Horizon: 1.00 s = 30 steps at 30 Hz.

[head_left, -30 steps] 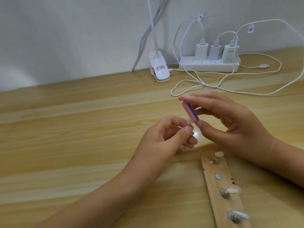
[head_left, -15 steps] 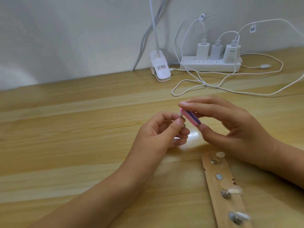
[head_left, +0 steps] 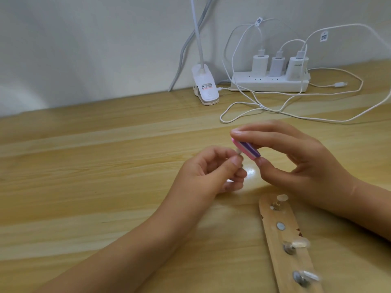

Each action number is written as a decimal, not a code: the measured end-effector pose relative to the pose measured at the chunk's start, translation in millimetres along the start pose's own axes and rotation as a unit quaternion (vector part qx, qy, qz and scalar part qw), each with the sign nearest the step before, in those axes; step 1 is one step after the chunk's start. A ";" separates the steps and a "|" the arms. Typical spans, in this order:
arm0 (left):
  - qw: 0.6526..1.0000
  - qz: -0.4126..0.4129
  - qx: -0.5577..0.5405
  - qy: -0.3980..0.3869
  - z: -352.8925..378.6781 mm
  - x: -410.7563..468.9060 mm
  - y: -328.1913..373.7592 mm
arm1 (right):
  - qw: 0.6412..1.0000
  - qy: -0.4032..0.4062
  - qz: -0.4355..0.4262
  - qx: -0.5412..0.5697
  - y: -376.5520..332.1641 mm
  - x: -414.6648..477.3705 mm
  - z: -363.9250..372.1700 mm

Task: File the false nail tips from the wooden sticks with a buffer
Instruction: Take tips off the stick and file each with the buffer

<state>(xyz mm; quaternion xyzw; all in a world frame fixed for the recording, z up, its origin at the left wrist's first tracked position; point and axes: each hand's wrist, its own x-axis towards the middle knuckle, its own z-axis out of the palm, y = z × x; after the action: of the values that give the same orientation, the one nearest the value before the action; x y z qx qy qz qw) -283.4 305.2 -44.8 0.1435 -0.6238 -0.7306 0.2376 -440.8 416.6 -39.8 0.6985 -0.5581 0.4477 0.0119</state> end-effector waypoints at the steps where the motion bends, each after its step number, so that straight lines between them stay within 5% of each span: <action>1: 1.000 0.002 -0.011 0.005 -1.3 0.3 0.4 | 1.000 -0.002 0.000 -0.005 -0.3 -0.2 0.0; 6: 0.995 0.012 0.088 -0.054 3.9 -3.2 -2.4 | 1.000 -0.018 -0.014 -0.017 -1.2 -0.9 0.5; 30: 0.998 0.018 0.053 0.027 2.0 -6.2 4.6 | 0.997 0.066 0.034 0.018 -4.4 0.2 3.6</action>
<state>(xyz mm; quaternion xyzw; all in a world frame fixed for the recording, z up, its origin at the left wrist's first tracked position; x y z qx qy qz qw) -278.4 309.7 -40.4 0.1643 -0.6575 -0.6880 0.2596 -435.1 416.3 -39.8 0.6482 -0.5712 0.5031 0.0206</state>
